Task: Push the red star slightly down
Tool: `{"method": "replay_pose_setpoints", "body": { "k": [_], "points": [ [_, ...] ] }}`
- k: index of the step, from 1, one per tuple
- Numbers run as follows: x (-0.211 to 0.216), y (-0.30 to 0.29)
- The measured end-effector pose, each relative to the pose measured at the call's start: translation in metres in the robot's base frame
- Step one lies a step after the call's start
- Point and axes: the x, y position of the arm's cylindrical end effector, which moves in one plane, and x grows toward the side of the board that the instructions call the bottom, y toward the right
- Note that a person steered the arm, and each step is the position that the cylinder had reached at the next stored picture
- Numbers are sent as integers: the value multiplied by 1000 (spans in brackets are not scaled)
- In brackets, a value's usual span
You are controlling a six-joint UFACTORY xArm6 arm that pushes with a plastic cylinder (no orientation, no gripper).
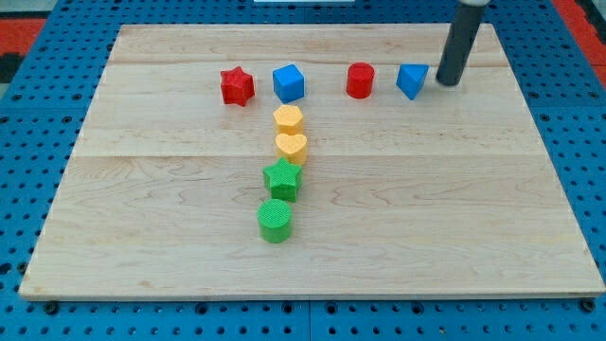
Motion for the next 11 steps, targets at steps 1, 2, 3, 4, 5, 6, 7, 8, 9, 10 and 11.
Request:
{"method": "replay_pose_setpoints", "body": {
  "k": [1,2,3,4,5,6,7,8,9,10,11],
  "points": [
    [-50,-35],
    [-68,-100],
    [-82,-127],
    [-83,-184],
    [-78,-259],
    [-15,-287],
    [23,-272],
    [25,-289],
    [11,-333],
    [27,-351],
    [57,-352]
  ]
}}
